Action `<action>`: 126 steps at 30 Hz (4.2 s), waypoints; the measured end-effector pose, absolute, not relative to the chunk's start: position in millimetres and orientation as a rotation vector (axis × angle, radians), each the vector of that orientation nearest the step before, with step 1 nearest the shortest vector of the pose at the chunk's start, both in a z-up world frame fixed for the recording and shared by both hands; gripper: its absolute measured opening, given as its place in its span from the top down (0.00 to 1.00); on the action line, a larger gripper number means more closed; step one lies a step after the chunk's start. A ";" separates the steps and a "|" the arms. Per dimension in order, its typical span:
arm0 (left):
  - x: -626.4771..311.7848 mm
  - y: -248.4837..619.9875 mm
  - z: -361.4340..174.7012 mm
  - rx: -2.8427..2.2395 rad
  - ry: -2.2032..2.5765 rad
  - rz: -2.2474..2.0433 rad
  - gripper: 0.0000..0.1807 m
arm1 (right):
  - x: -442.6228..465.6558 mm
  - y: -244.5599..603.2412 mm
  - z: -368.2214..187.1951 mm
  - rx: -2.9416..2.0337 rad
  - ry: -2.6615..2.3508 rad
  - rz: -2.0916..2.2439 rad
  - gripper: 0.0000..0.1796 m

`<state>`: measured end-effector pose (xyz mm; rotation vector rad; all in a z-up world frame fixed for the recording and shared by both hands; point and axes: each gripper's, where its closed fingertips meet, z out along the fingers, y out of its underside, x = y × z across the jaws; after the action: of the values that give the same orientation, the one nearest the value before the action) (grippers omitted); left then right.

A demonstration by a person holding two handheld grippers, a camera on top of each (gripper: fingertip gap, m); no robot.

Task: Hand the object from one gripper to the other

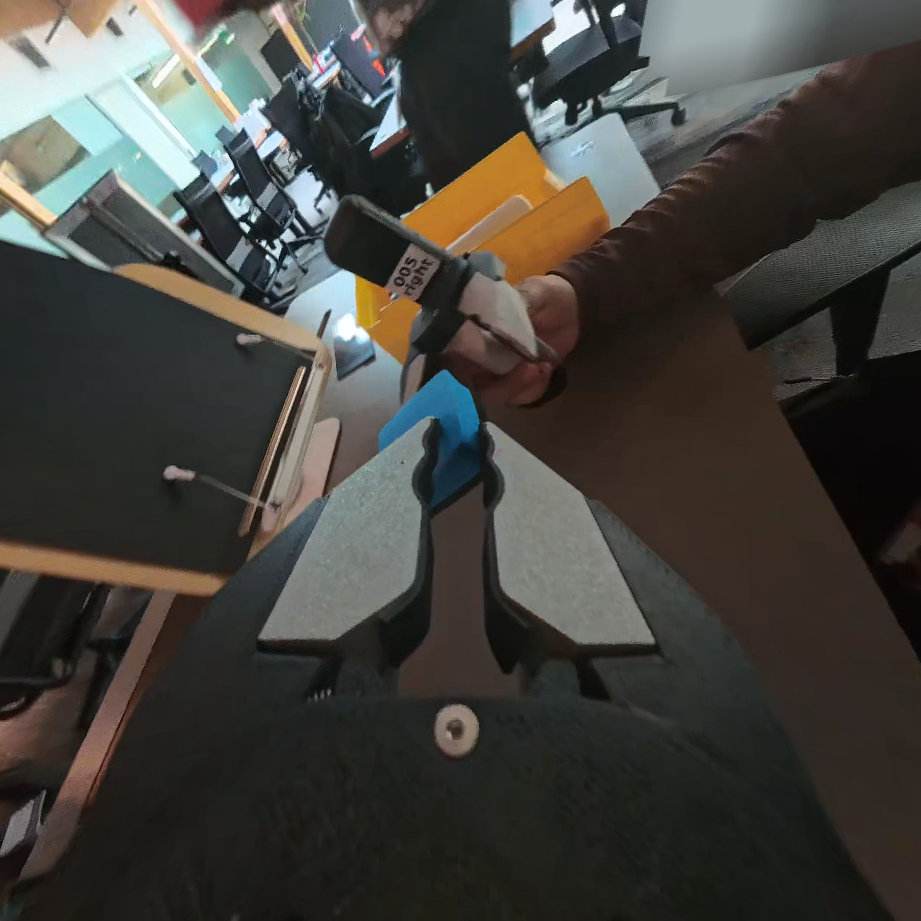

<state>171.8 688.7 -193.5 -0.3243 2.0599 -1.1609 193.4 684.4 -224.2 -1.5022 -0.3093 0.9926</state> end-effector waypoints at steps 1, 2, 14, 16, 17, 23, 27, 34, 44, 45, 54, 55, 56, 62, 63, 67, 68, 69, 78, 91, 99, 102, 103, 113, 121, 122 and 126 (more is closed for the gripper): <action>172.1 678.0 -194.6 -0.303 2.060 -1.170 0.93 | 193.9 678.5 -215.8 -1.462 -0.319 1.010 0.52; 174.1 669.8 -195.8 -0.294 2.057 -1.173 0.93 | 195.3 674.3 -211.3 -1.442 -0.328 1.008 0.52; 213.1 634.5 -192.9 -0.289 1.998 -1.231 0.93 | 225.5 651.6 -199.4 -1.460 -0.335 0.907 0.72; 218.1 633.2 -194.2 -0.272 1.999 -1.234 0.94 | 232.4 652.3 -200.7 -1.468 -0.303 0.898 0.65; 220.1 632.5 -193.9 -0.263 1.998 -1.239 0.93 | 234.2 652.1 -200.7 -1.465 -0.293 0.908 0.65; 234.1 636.6 -194.8 -0.368 1.997 -1.260 0.93 | 247.0 653.0 -200.4 -1.483 -0.295 0.786 0.71; 243.2 655.9 -196.4 -0.663 1.915 -1.348 0.85 | 277.3 664.5 -212.5 -1.609 -0.300 0.193 0.72; 272.6 681.4 -230.8 -1.333 1.834 -1.642 0.57 | 279.7 676.5 -223.3 -1.635 -0.489 -0.654 0.71; 289.6 679.5 -254.4 -1.128 1.888 -1.492 0.69 | 270.7 692.3 -250.5 -1.688 -0.582 -0.783 0.72; 289.4 682.4 -256.8 -1.057 1.892 -1.443 0.69 | 269.8 691.7 -253.5 -1.697 -0.598 -0.747 0.72; 258.0 670.9 -234.2 -0.429 1.785 -1.463 0.70 | 259.6 666.0 -242.8 -1.742 -0.271 0.485 0.57; 251.1 665.2 -230.2 -0.322 1.753 -1.466 0.70 | 254.1 661.2 -233.7 -1.679 -0.228 0.689 0.54; 245.8 660.7 -227.3 -0.222 1.720 -1.442 0.70 | 250.8 657.5 -225.2 -1.614 -0.182 0.870 0.53; 240.4 643.0 -230.1 -0.032 1.701 -1.250 0.70 | 221.9 660.9 -238.2 -1.636 -0.140 1.206 0.64; 240.7 639.9 -234.3 -0.019 1.718 -1.228 0.70 | 217.6 662.4 -238.5 -1.629 -0.136 1.239 0.66; 244.8 638.6 -241.4 -0.058 1.746 -1.217 0.70 | 215.5 661.0 -241.2 -1.624 -0.131 1.364 0.70; 246.6 640.2 -241.7 -0.101 1.744 -1.228 0.70 | 218.9 661.7 -242.1 -1.628 -0.127 1.344 0.70; 247.7 643.1 -239.8 -0.147 1.734 -1.251 0.70 | 224.3 662.7 -240.9 -1.622 -0.116 1.309 0.70; 256.6 688.4 -219.8 -0.984 1.683 -2.050 0.58 | 278.0 666.3 -220.7 -1.638 -0.336 0.107 0.71; 263.6 653.4 -251.6 -1.141 1.871 -2.083 0.72 | 263.4 687.2 -247.8 -1.619 -0.688 -0.758 0.70; 276.1 682.3 -255.2 -1.003 1.814 -1.656 0.89 | 275.6 683.5 -254.7 -1.690 -0.568 -0.620 0.69; 276.2 691.9 -240.6 -0.904 1.725 -1.573 0.90 | 283.0 680.8 -254.1 -1.754 -0.370 -0.243 0.69; 275.4 693.8 -233.9 -0.827 1.688 -1.514 0.90 | 282.8 680.5 -252.8 -1.758 -0.300 -0.085 0.65; 275.5 680.8 -234.0 -0.303 1.591 -0.731 0.89 | 267.5 684.8 -233.8 -1.604 -0.022 0.603 0.50; 287.2 684.2 -255.6 -0.318 1.638 -0.610 0.87 | 272.6 685.4 -236.5 -1.685 -0.162 0.229 0.67; 288.5 688.3 -256.0 -0.324 1.627 -0.592 0.82 | 277.6 683.1 -231.1 -1.663 -0.143 0.202 0.67; 284.5 688.0 -245.7 -0.298 1.543 -0.607 0.75 | 287.9 673.7 -214.6 -1.536 0.030 0.581 0.67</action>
<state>284.5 688.0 -245.7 -0.2977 1.5428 -0.6072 287.9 673.7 -214.6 -1.5361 0.0295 0.5806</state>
